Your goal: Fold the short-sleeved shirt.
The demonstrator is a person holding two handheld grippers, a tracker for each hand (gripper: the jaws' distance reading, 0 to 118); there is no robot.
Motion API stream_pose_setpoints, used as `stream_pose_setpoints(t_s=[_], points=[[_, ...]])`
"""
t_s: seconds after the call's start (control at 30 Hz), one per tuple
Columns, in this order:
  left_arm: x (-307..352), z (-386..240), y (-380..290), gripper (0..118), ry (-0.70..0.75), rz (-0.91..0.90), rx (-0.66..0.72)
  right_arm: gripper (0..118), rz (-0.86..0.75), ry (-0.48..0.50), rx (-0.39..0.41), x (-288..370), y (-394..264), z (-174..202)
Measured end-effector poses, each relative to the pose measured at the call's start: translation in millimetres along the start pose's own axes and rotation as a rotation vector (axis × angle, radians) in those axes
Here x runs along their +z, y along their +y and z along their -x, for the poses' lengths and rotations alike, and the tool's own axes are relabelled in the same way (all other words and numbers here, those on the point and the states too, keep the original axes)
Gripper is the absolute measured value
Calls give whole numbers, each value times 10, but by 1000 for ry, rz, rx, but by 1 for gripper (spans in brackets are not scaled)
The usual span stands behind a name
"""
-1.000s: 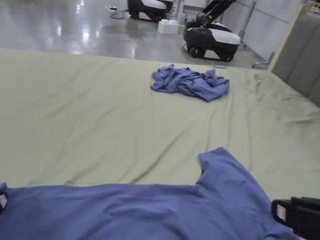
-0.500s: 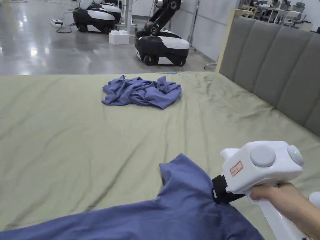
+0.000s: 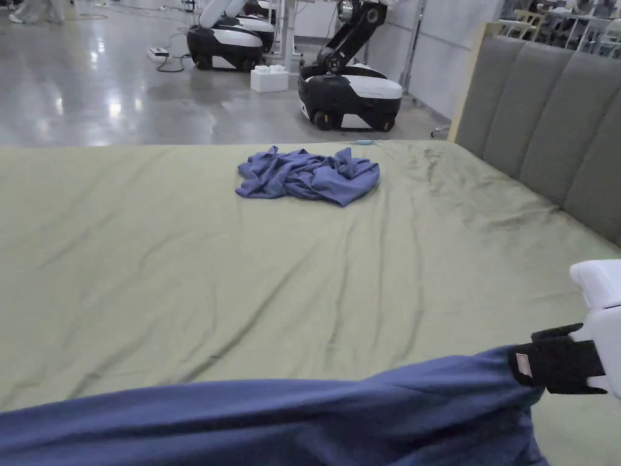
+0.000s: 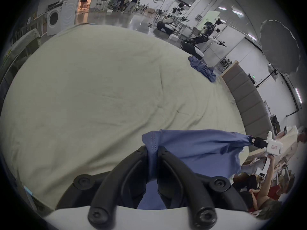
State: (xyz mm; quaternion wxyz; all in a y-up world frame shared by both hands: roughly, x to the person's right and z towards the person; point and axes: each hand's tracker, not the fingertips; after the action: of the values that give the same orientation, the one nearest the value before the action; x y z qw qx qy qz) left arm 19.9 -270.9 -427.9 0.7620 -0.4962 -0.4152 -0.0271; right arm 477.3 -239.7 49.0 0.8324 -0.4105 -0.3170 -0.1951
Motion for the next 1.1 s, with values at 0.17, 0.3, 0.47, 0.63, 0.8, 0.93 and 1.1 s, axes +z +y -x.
stream_pose_setpoints(t_s=[0.17, 0.3, 0.47, 0.63, 0.8, 0.93, 1.1], points=[[123, 97, -689, 12, 15, 66, 5, 3, 64, -3, -44, 197, -725, -6], [-111, 204, -1122, 12, 64, 174, 15, 3, 136, 1, -125, -1, -1135, -90], [-366, 356, -1305, 12, 45, 188, 111, 3, 160, 1, -210, -288, -1370, -266], [-88, 209, -1272, 77, 42, 112, 272, 66, 113, 37, -261, -168, -1361, -306], [585, 10, -1381, 89, -66, -170, 290, 79, -219, 107, -118, 709, -1216, 97], [640, -150, -1576, 11, -40, -138, 223, 61, -199, 74, -48, 826, -1275, 477], [354, 40, -1889, 3, -225, -21, 431, 3, -127, 229, -67, 624, -1485, 768]])
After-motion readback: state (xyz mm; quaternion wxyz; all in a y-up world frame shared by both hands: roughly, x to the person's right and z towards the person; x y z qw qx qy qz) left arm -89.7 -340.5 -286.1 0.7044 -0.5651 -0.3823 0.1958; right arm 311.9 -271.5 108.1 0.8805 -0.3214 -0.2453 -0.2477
